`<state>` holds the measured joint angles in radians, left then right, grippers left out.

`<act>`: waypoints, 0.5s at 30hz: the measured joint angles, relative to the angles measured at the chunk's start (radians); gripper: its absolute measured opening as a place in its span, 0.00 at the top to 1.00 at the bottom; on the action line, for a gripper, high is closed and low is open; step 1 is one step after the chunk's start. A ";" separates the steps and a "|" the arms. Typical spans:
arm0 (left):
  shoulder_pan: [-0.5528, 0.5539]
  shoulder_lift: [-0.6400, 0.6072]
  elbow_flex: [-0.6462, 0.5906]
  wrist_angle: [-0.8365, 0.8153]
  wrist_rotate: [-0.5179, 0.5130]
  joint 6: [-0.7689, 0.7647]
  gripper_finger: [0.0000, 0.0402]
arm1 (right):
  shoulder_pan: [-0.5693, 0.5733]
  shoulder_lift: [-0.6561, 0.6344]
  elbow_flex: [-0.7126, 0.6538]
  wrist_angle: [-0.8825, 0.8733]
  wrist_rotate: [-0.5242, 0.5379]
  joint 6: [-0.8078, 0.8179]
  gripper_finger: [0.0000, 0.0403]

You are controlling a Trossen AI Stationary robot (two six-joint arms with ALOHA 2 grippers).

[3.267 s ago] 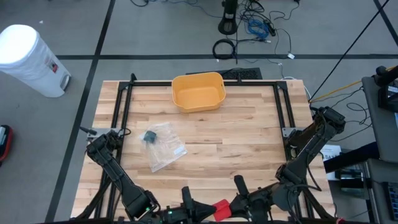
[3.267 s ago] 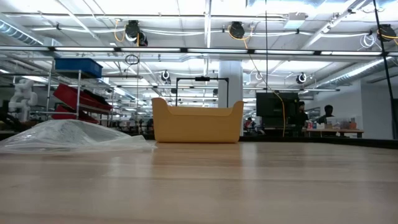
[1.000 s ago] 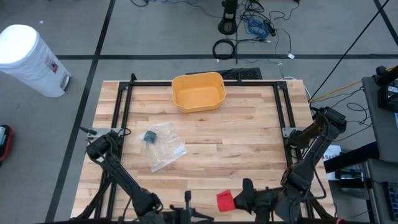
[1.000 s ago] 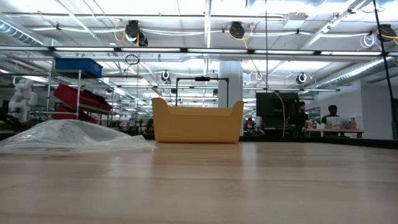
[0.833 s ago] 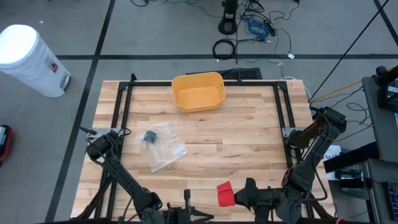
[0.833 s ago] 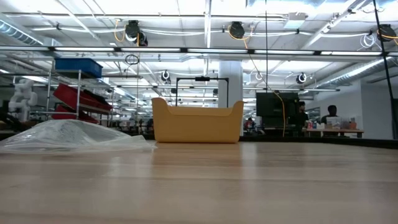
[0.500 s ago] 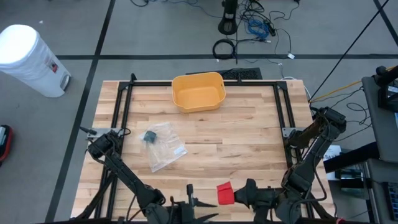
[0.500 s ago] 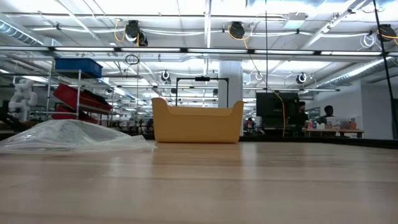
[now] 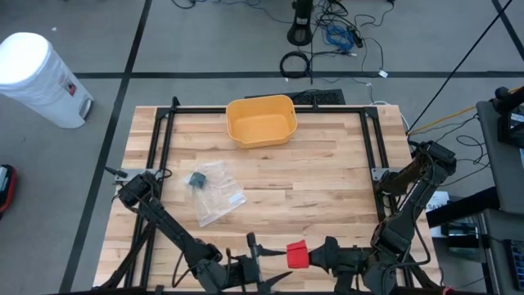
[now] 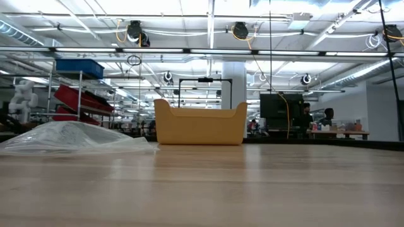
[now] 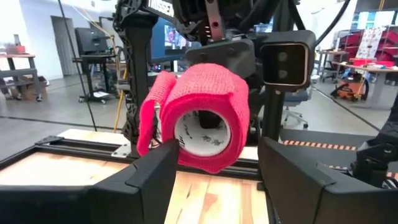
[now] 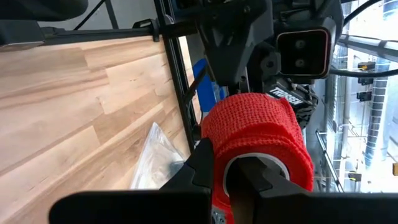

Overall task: Roll bandage
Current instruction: Roll the red bandage

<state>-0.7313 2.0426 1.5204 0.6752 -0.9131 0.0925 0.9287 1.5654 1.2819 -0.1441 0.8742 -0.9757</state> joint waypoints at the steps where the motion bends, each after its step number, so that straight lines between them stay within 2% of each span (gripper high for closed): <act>1: 0.003 0.000 0.000 0.000 0.000 0.001 0.43 | 0.000 0.000 0.000 0.000 0.002 -0.001 0.97; 11: 0.007 0.000 0.000 0.004 0.040 0.027 0.43 | 0.001 0.000 0.000 0.003 -0.009 -0.001 0.97; 15: 0.007 0.000 0.000 0.005 0.041 0.027 0.47 | 0.001 0.000 0.000 0.004 -0.013 0.010 0.97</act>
<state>-0.7238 2.0426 1.5204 0.6804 -0.8722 0.1196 0.9295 1.5650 1.2819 -0.1402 0.8616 -0.9657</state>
